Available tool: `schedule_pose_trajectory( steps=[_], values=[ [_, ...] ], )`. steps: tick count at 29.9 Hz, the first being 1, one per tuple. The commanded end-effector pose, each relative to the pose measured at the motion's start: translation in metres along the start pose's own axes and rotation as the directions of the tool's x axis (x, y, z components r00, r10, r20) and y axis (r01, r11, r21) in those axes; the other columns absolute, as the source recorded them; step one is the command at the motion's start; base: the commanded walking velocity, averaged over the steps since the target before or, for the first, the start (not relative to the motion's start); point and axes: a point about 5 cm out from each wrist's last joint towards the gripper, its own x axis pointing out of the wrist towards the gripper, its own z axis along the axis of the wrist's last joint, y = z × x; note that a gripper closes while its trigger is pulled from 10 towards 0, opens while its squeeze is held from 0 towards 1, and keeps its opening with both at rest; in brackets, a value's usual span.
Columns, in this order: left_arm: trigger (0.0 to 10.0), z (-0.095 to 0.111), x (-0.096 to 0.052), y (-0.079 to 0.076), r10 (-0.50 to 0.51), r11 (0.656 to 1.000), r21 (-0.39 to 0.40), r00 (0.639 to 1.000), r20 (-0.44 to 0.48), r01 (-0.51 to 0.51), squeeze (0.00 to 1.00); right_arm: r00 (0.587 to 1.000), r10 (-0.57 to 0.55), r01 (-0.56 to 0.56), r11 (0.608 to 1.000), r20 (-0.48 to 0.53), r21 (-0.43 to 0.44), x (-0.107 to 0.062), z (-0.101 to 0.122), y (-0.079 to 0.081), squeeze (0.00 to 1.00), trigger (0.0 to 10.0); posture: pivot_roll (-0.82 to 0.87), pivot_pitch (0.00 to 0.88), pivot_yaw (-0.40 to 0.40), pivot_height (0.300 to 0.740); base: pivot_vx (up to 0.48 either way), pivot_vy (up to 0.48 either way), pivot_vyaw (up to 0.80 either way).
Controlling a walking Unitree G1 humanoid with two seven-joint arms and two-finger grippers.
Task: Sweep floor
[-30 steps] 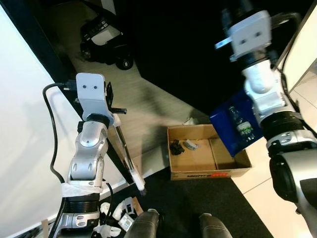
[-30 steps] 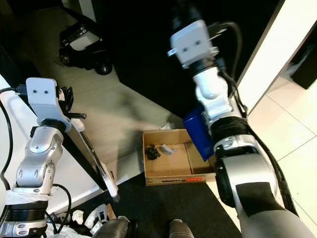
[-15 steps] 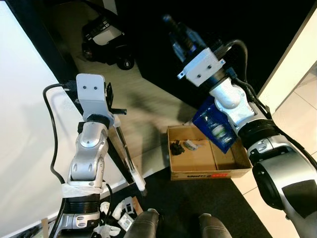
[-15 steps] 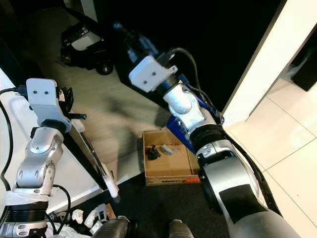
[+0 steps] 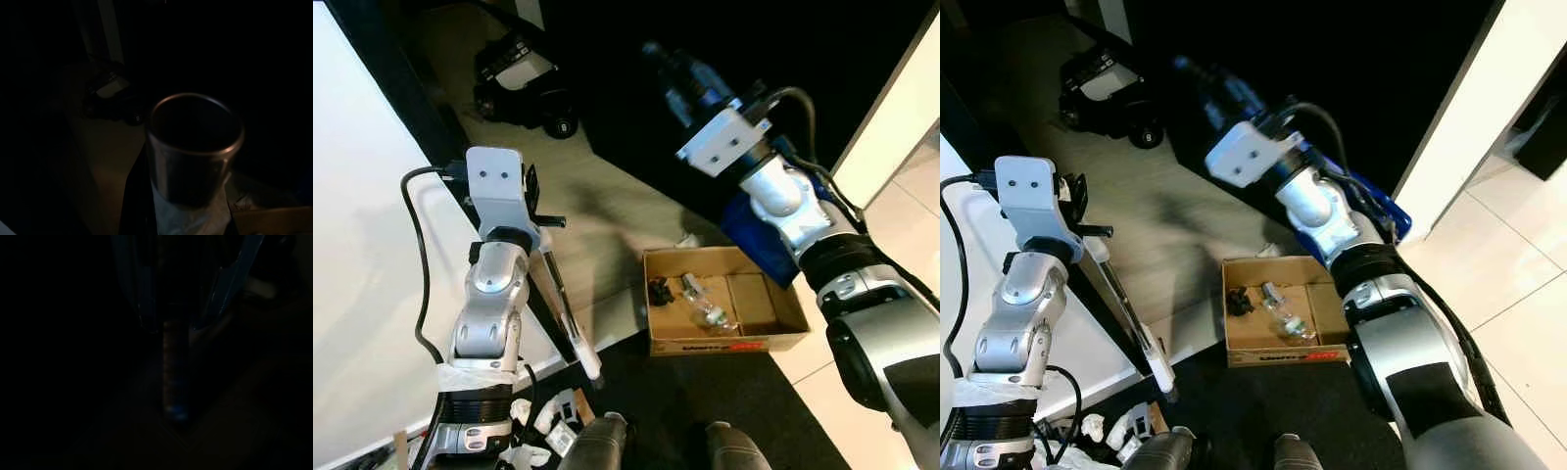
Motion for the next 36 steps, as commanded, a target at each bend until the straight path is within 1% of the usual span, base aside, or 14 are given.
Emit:
schedule_pose_trajectory(
  steps=[1,2,7,13,14,15,16,17,20,21,23,28,34,36],
  values=[
    [10.0,0.006,-0.002,-0.003,-0.007,1.0,0.001,1.0,0.027,0.007,0.0,0.986,-0.169,0.168,0.983,0.01,0.072,0.01,0.007,-0.029,0.0,10.0,0.08,0.085,0.017,0.74,0.0,0.0,0.0],
    [10.0,0.006,-0.002,-0.004,-0.014,1.0,-0.001,1.0,0.024,0.014,0.0,0.974,-0.226,0.225,0.97,-0.001,0.087,0.008,0.006,-0.038,0.0,10.0,0.08,0.087,0.022,0.74,0.0,0.0,0.0],
    [10.0,0.004,-0.002,-0.009,-0.038,0.999,-0.008,0.999,0.01,0.039,0.0,0.938,-0.347,0.347,0.935,-0.008,0.078,-0.002,0.006,-0.062,0.0,10.0,0.07,0.091,0.036,0.74,0.0,0.0,0.0],
    [10.0,0.004,-0.001,-0.011,-0.055,0.998,-0.01,0.998,0.006,0.055,0.0,0.923,-0.383,0.384,0.921,-0.027,0.072,-0.01,0.003,-0.071,0.0,10.0,0.06,0.091,0.04,0.74,0.0,0.0,0.0],
    [10.0,0.005,-0.001,-0.013,-0.066,0.998,-0.013,0.998,0.009,0.066,0.0,0.897,-0.436,0.442,0.89,-0.076,0.116,-0.018,-0.002,-0.076,0.0,10.0,0.06,0.092,0.047,0.74,0.0,0.0,0.0],
    [10.0,0.005,-0.001,-0.013,-0.066,0.998,-0.013,0.998,0.009,0.066,0.0,0.897,-0.436,0.442,0.89,-0.076,0.116,-0.018,-0.002,-0.076,0.0,10.0,0.06,0.092,0.047,0.74,0.0,0.0,0.0],
    [10.0,0.007,-0.001,-0.014,-0.081,0.996,-0.022,0.997,0.014,0.081,0.0,0.845,-0.51,0.533,0.824,-0.158,0.193,-0.03,-0.009,-0.084,0.0,10.0,0.05,0.091,0.048,0.74,0.0,0.0,0.0],
    [10.0,0.008,-0.001,-0.015,-0.085,0.996,-0.026,0.996,0.016,0.085,0.0,0.827,-0.531,0.562,0.798,-0.186,0.219,-0.034,-0.011,-0.086,0.0,10.0,0.05,0.091,0.048,0.74,0.0,0.0,0.0],
    [10.0,0.009,-0.002,-0.015,-0.089,0.996,-0.028,0.996,0.019,0.09,0.0,0.816,-0.543,0.578,0.782,-0.2,0.235,-0.036,-0.012,-0.087,0.0,10.0,0.05,0.091,0.048,0.74,0.0,0.0,0.0],
    [10.0,0.011,-0.002,-0.017,-0.099,0.995,-0.032,0.995,0.026,0.099,0.0,0.788,-0.57,0.616,0.736,-0.233,0.28,-0.04,-0.013,-0.091,0.0,10.0,0.05,0.089,0.047,0.74,0.0,0.0,0.0],
    [10.0,0.012,-0.003,-0.017,-0.101,0.994,-0.035,0.995,0.028,0.102,0.0,0.78,-0.577,0.626,0.722,-0.243,0.294,-0.041,-0.013,-0.093,0.0,10.0,0.05,0.089,0.047,0.74,0.0,0.0,0.0],
    [10.0,0.015,-0.003,-0.019,-0.1,0.993,-0.062,0.995,0.025,0.102,0.0,0.78,-0.571,0.626,0.719,-0.255,0.303,-0.042,-0.012,-0.092,0.0,10.0,0.05,0.084,0.044,0.74,0.0,0.0,0.0],
    [10.0,0.018,-0.005,-0.021,-0.087,0.995,-0.051,0.996,0.022,0.088,0.0,0.805,-0.535,0.593,0.749,-0.258,0.297,-0.042,-0.01,-0.088,0.0,10.0,0.05,0.078,0.039,0.74,0.0,0.0,0.0],
    [10.0,0.019,-0.005,-0.021,-0.093,0.995,-0.029,0.995,0.03,0.094,0.0,0.823,-0.505,0.566,0.772,-0.262,0.29,-0.042,-0.008,-0.086,0.0,10.0,0.05,0.075,0.037,0.74,0.0,0.0,0.0]
  ],
)
